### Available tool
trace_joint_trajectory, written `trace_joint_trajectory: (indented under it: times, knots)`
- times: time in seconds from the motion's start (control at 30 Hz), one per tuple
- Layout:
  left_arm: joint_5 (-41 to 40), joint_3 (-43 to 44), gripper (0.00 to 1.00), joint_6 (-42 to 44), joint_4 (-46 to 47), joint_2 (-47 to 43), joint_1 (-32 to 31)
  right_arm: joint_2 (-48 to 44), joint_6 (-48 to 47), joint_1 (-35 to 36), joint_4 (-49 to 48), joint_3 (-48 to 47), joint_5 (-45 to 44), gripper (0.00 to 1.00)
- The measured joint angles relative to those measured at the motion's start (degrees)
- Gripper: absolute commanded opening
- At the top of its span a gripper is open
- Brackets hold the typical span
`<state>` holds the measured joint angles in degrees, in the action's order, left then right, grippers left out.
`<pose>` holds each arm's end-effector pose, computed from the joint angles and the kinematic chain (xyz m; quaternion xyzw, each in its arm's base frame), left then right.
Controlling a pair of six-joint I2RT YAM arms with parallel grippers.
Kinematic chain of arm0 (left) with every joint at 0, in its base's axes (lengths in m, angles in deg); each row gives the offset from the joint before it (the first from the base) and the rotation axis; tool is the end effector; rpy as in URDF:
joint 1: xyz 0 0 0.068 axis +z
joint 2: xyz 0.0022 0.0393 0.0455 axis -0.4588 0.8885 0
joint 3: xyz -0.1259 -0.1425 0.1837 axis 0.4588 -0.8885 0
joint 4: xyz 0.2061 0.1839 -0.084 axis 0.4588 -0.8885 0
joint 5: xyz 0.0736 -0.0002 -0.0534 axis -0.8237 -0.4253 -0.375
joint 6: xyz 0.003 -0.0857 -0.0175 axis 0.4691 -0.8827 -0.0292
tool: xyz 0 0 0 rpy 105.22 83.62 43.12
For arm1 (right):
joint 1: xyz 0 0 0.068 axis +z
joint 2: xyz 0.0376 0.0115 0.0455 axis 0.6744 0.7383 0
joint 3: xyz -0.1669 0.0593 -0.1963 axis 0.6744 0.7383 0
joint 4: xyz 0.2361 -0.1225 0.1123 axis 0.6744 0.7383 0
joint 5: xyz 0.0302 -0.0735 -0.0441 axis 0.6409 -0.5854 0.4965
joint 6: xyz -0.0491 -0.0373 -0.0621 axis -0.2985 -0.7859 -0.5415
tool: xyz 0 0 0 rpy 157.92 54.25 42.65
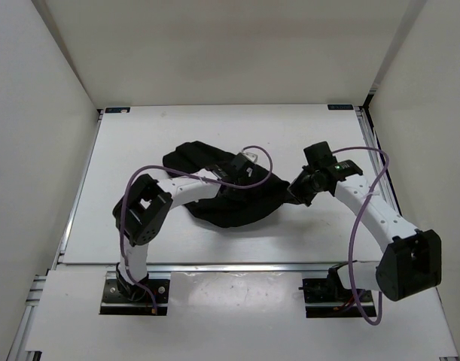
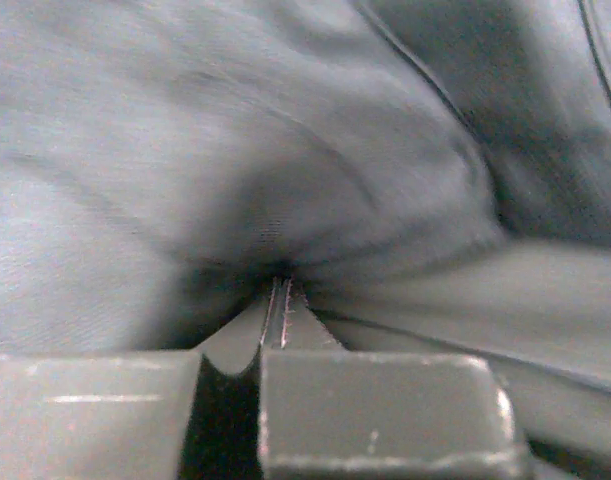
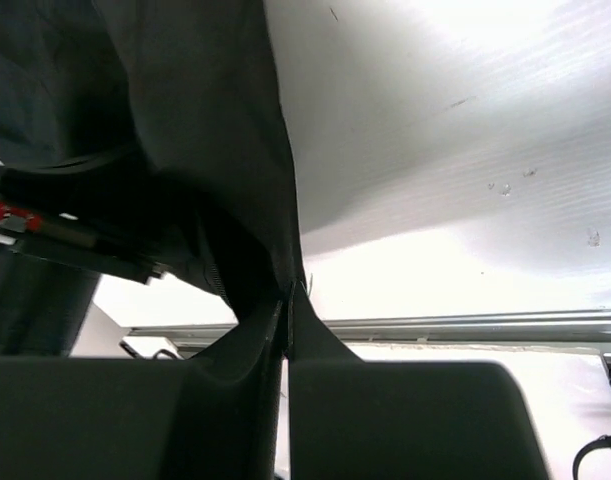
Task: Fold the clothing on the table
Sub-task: Flatten the skirt out
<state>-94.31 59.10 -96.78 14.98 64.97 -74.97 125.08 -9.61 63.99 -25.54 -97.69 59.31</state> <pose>0.3072 -0.3249 0.1115 0.1943 0.9422 -0.1123 0.2487 0.2784 0.1215 0.2081 0.2975 0.9215 0.2071 0.1398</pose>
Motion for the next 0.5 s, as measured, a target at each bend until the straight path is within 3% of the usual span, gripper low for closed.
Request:
trace_joint_trajectory:
  times: [0.33,0.5]
  knots:
    - [-18.8,-3.1,0.0,9.7,-5.2,-6.3,4.7,-2.2,-3.2,-3.4,-0.1,0.1,0.2,0.0]
    - [-21.9,-3.6,0.0,11.4,-7.5,-9.8,9.1,-2.0,-6.6,-5.4,0.4,0.1,0.4,0.0]
